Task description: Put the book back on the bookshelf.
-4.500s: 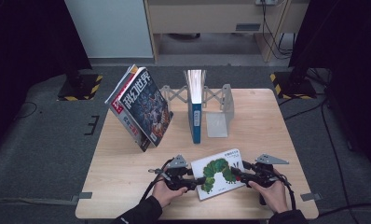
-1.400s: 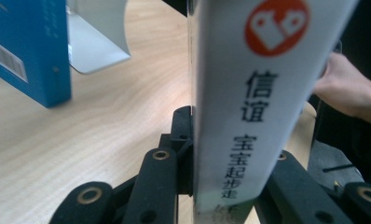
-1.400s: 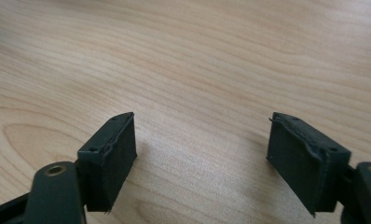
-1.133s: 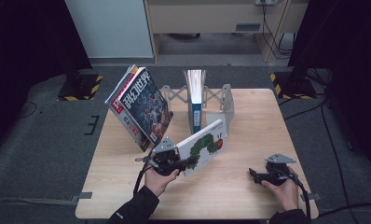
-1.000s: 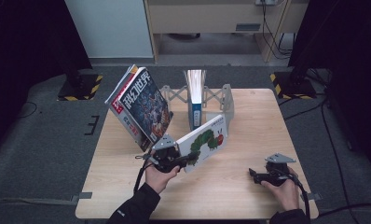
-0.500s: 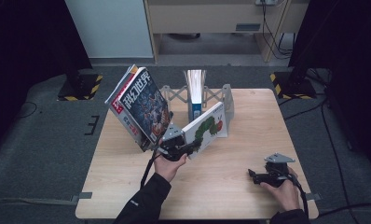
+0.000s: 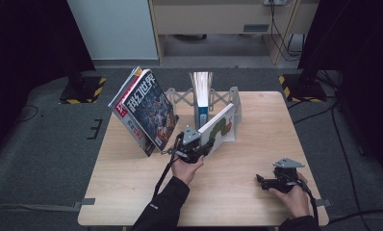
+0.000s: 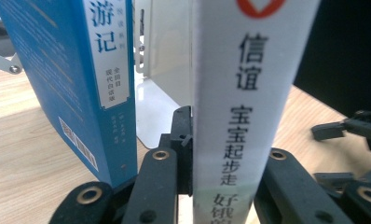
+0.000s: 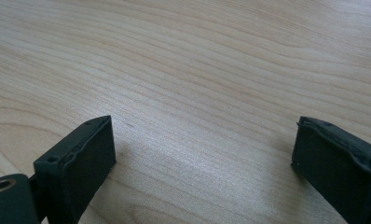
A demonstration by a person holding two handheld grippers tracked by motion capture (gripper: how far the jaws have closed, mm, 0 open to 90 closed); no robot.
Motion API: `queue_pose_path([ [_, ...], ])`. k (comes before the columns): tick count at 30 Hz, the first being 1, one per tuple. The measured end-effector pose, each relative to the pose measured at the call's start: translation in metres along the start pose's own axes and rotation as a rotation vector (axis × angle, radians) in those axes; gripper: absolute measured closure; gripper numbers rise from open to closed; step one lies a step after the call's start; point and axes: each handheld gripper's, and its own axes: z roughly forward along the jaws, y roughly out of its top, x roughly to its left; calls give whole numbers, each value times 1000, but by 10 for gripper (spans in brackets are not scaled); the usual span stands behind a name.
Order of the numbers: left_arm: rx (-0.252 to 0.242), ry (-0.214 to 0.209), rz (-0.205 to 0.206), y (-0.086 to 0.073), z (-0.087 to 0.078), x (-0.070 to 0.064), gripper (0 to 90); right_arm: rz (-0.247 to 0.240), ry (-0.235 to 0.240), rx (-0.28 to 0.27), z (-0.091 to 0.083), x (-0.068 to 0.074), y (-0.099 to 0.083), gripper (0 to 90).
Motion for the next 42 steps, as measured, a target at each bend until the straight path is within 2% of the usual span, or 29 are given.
queue_pose_path([
  [6,2,28,-3,-6,13,-4,748,0,0,0,0,0,0,64],
  [9,11,69,11,-10,21,-5,748,2,1,2,0,0,0,61],
  [15,14,74,5,-15,31,-4,748,-1,2,3,0,0,0,56],
  [20,27,103,17,-21,43,-6,747,0,1,2,0,0,0,56],
  [27,17,116,23,-28,50,-9,746,0,1,2,0,0,0,56],
  [33,28,119,3,-39,58,-10,743,-3,2,5,0,0,0,54],
  [42,41,119,8,-49,66,-11,740,-3,4,9,0,0,0,49],
])
